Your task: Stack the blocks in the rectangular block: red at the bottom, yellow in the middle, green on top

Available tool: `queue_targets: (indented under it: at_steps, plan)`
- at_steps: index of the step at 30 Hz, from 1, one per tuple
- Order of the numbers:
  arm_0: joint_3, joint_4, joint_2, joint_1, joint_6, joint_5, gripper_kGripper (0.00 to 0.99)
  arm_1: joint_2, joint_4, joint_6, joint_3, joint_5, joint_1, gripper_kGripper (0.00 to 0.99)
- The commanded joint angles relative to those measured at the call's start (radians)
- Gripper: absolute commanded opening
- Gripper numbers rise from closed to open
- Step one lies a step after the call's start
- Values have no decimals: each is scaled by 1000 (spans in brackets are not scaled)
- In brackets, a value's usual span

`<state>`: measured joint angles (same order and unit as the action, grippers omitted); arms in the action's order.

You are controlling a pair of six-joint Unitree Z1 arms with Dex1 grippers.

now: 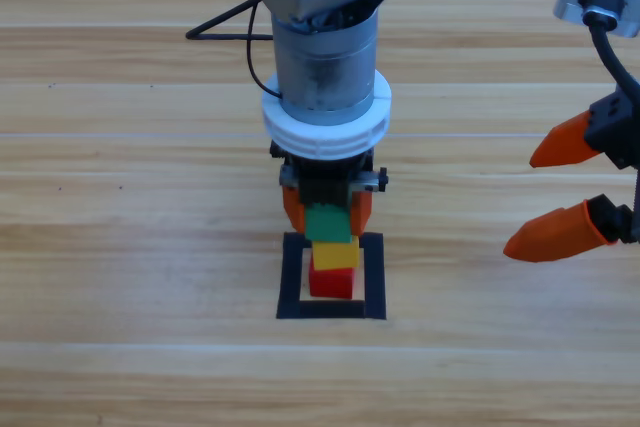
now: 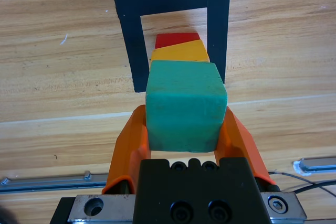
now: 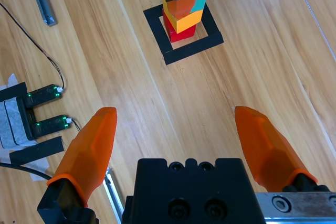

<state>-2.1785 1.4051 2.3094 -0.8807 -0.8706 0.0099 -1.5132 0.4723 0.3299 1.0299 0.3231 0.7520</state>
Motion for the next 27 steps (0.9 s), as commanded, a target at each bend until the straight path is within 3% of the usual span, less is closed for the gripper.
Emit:
queue_targets:
  at_steps: [1,3,4,5,15,20,24,26,27]
  plan:
    - [-1,5,54,-23,-11,15,351,4,-21,-2,-31,1,-22,986]
    - [-1,6,42,-23,-10,15,844,4,-21,-2,-31,1,-22,986]
    - [8,6,31,-23,-11,16,954,4,-21,-2,-31,1,-22,986]
    - [16,6,18,-23,-11,19,989,4,-21,-2,-31,1,-22,986]
    - [71,6,-88,-21,-7,62,990,4,-20,-3,-33,7,-22,986]
    - [114,-18,-257,-70,-30,154,990,5,-20,-3,-33,7,-22,986]
    - [385,-307,-495,-92,116,186,990,5,-21,-3,-33,7,-22,986]
    - [684,-629,-688,-92,278,145,990,5,-20,-3,-33,7,-22,986]
    - [789,-727,-757,-92,348,108,990,4,-20,-3,-33,7,-22,986]
